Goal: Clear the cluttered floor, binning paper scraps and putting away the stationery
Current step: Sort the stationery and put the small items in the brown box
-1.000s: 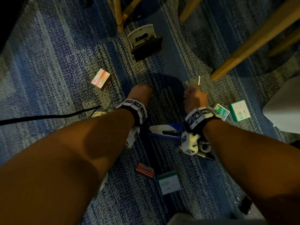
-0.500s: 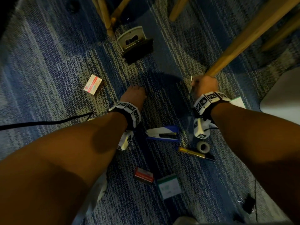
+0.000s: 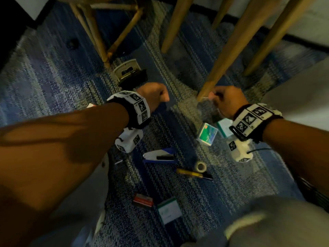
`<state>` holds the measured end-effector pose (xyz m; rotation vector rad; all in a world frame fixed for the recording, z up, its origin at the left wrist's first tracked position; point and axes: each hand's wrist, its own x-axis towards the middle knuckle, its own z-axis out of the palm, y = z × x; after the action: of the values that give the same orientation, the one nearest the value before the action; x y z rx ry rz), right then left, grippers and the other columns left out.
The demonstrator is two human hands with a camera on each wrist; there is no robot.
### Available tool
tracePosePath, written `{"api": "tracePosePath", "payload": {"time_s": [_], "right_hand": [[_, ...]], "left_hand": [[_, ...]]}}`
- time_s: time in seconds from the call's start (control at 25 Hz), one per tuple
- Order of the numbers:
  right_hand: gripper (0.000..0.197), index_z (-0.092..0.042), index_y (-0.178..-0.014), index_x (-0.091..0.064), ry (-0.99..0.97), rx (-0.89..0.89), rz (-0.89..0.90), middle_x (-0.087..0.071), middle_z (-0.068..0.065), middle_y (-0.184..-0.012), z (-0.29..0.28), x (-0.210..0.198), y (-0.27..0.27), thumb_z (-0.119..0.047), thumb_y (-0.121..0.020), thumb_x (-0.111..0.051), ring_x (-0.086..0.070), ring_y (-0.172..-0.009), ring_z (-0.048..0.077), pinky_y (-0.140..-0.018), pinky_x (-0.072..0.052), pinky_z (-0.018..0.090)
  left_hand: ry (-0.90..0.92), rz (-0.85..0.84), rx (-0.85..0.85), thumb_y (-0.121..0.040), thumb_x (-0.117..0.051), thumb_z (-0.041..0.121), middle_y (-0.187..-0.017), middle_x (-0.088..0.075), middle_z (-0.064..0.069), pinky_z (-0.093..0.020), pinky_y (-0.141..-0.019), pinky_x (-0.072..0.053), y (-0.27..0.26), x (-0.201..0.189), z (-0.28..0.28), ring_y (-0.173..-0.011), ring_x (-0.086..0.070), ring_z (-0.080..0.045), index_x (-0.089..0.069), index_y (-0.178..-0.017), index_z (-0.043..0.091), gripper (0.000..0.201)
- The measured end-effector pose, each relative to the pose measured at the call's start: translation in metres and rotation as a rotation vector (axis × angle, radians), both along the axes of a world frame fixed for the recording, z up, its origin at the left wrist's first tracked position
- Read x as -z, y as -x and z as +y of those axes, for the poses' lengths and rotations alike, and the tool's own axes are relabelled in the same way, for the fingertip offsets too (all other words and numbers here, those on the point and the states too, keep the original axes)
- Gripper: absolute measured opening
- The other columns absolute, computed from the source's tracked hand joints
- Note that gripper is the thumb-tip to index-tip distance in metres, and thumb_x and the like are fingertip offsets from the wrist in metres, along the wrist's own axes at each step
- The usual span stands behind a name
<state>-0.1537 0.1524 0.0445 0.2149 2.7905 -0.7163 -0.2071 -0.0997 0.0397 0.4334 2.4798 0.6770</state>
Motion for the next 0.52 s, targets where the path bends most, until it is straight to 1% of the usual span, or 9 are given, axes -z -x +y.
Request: {"api": "tracePosePath", "payload": {"time_s": [0.08, 0.12, 0.16, 0.24, 0.28, 0.36, 0.4, 0.48, 0.52], "right_hand": [[0.011, -0.012, -0.086, -0.069, 0.097, 0.083, 0.114, -0.065, 0.004, -0.077, 0.013, -0.035, -0.021, -0.014, -0.092, -0.059, -0.061, -0.075, 0.019, -0.076, -0.049, 0.031], [0.01, -0.015, -0.085, -0.068, 0.124, 0.145, 0.174, -0.065, 0.002, -0.075, 0.025, -0.054, -0.035, -0.016, -0.092, -0.06, -0.06, -0.071, 0.015, -0.074, -0.048, 0.028], [0.01, -0.02, -0.084, -0.067, 0.139, 0.206, 0.253, -0.064, 0.0, -0.075, 0.039, -0.073, -0.049, -0.018, -0.091, -0.061, -0.059, -0.068, 0.012, -0.072, -0.047, 0.026], [0.011, -0.03, -0.083, -0.064, 0.111, 0.299, 0.418, -0.064, -0.003, -0.075, 0.078, -0.105, -0.08, -0.023, -0.091, -0.063, -0.059, -0.064, 0.0, -0.07, -0.047, 0.019], [0.009, -0.03, -0.084, -0.064, 0.075, 0.36, 0.474, -0.064, -0.003, -0.075, 0.097, -0.12, -0.094, -0.024, -0.091, -0.062, -0.059, -0.064, -0.002, -0.069, -0.047, 0.016], [0.008, -0.023, -0.087, -0.068, 0.001, 0.487, 0.539, -0.064, -0.003, -0.077, 0.124, -0.138, -0.113, -0.027, -0.09, -0.062, -0.059, -0.063, 0.003, -0.07, -0.049, 0.019], [0.01, -0.02, -0.089, -0.07, -0.049, 0.535, 0.577, -0.064, -0.004, -0.079, 0.138, -0.146, -0.123, -0.026, -0.09, -0.062, -0.057, -0.066, 0.006, -0.07, -0.048, 0.019], [0.01, -0.016, -0.089, -0.071, -0.107, 0.585, 0.641, -0.064, -0.006, -0.084, 0.158, -0.157, -0.132, -0.022, -0.09, -0.063, -0.055, -0.073, 0.005, -0.068, -0.042, 0.01], [0.011, -0.016, -0.089, -0.072, -0.116, 0.605, 0.641, -0.066, -0.006, -0.085, 0.167, -0.161, -0.134, -0.022, -0.089, -0.063, -0.057, -0.075, 0.005, -0.069, -0.041, 0.008]], "left_hand": [[-0.053, 0.007, 0.087, -0.094, -0.056, 0.023, -0.088, -0.06, -0.001, -0.027, -0.075, -0.039, 0.005, -0.023, 0.027, -0.091, -0.058, -0.023, -0.063, -0.089, 0.017, 0.01], [-0.109, 0.0, 0.118, -0.093, -0.058, 0.022, -0.087, -0.058, 0.001, -0.027, -0.075, -0.039, 0.007, -0.034, 0.044, -0.09, -0.058, -0.022, -0.062, -0.087, 0.017, 0.009], [-0.156, 0.032, 0.145, -0.092, -0.06, 0.022, -0.087, -0.055, 0.003, -0.026, -0.074, -0.038, 0.008, -0.043, 0.062, -0.088, -0.057, -0.02, -0.063, -0.087, 0.018, 0.007], [-0.249, 0.134, 0.196, -0.089, -0.065, 0.02, -0.088, -0.047, 0.005, -0.02, -0.076, -0.036, 0.005, -0.057, 0.101, -0.084, -0.053, -0.015, -0.066, -0.087, 0.015, 0.005], [-0.311, 0.164, 0.224, -0.087, -0.067, 0.019, -0.085, -0.044, 0.006, -0.017, -0.076, -0.035, 0.0, -0.064, 0.121, -0.082, -0.051, -0.013, -0.067, -0.087, 0.014, 0.004], [-0.419, 0.179, 0.244, -0.086, -0.068, 0.018, -0.078, -0.041, 0.01, -0.017, -0.07, -0.036, -0.01, -0.076, 0.152, -0.073, -0.047, -0.01, -0.067, -0.083, 0.017, 0.003], [-0.476, 0.17, 0.271, -0.086, -0.068, 0.017, -0.075, -0.042, 0.01, -0.016, -0.066, -0.036, -0.018, -0.083, 0.172, -0.068, -0.046, -0.008, -0.066, -0.082, 0.017, 0.004], [-0.573, 0.151, 0.303, -0.086, -0.068, 0.017, -0.071, -0.048, 0.008, -0.019, -0.064, -0.037, -0.032, -0.095, 0.202, -0.064, -0.047, -0.009, -0.066, -0.08, 0.017, 0.006], [-0.602, 0.141, 0.31, -0.086, -0.068, 0.017, -0.071, -0.052, 0.008, -0.021, -0.065, -0.04, -0.039, -0.103, 0.215, -0.065, -0.05, -0.01, -0.065, -0.08, 0.018, 0.007]]}}
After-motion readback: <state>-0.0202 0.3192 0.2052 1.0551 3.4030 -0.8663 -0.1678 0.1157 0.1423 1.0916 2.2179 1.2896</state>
